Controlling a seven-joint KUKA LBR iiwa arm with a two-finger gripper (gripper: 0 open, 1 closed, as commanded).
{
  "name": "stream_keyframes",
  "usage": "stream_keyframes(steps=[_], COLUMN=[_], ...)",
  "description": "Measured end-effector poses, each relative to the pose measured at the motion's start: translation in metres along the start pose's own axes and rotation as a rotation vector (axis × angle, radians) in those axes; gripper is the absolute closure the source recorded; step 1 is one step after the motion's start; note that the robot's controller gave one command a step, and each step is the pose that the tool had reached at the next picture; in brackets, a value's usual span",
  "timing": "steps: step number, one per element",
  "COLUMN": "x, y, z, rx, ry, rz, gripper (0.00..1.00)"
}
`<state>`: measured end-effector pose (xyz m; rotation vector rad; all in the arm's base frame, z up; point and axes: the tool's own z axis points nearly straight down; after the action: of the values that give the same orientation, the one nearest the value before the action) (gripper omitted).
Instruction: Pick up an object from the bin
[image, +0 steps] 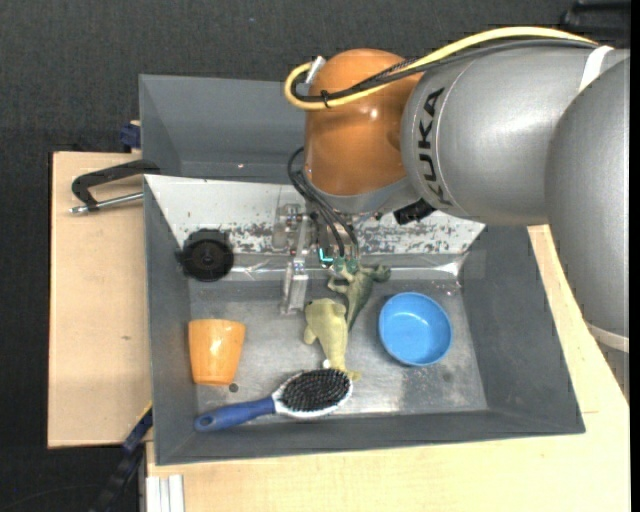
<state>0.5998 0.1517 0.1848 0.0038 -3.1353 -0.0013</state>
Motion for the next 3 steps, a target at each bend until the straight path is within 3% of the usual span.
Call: stream_keyframes(steps=[1, 2, 3], x=[0.044, 0.06, 0.036], y=[-0.094, -0.11, -0.096], z=[0.116, 0.084, 0.084], rx=[0.003, 0.005, 0.005], ry=[-0.001, -0.011, -0.012], rz=[-0.631, -1.153, -1.312], gripper=[0.0, 0.0, 0.0])
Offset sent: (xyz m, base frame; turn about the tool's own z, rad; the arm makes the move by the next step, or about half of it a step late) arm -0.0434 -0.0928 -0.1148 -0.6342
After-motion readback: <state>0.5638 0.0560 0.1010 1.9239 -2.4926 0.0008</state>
